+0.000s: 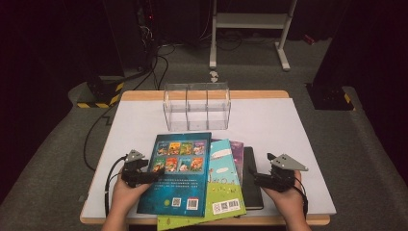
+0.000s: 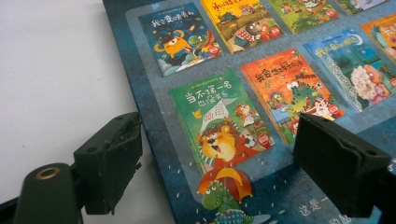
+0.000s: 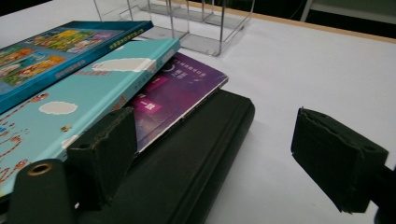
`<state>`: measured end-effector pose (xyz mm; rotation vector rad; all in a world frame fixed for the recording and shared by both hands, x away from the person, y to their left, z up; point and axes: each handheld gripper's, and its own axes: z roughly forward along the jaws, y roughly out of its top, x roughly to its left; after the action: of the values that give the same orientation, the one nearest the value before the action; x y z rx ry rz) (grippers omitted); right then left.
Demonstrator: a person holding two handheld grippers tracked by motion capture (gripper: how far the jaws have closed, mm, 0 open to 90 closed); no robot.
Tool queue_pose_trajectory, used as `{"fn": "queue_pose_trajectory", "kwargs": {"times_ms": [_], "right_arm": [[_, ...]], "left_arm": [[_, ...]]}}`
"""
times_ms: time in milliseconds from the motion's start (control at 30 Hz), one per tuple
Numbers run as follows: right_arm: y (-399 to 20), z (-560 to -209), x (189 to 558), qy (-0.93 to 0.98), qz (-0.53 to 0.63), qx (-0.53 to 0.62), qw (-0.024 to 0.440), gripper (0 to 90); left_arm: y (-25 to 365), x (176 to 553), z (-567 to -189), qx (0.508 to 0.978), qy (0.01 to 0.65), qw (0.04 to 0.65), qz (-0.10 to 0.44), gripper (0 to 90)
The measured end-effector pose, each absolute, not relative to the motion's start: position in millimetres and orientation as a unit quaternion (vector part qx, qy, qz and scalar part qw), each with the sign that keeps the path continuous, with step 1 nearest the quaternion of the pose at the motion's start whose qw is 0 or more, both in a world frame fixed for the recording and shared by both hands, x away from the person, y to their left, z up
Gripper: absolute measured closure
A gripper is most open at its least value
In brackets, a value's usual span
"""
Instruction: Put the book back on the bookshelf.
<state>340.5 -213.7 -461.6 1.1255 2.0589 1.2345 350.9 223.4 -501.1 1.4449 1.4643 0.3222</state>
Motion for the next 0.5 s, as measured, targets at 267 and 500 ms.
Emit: {"fn": "queue_pose_trajectory", "kwargs": {"times_ms": [267,500], "right_arm": [[-208,-465,339,0.762,0.446,0.405,0.239,13.5],[-205,-465,337,0.765,0.444,0.399,0.242,13.4]], "left_arm": [[224,351,-503,0.594,0.610,0.511,0.118,15.3],[224,340,-505,0.586,0.609,0.520,0.124,16.2]]}}
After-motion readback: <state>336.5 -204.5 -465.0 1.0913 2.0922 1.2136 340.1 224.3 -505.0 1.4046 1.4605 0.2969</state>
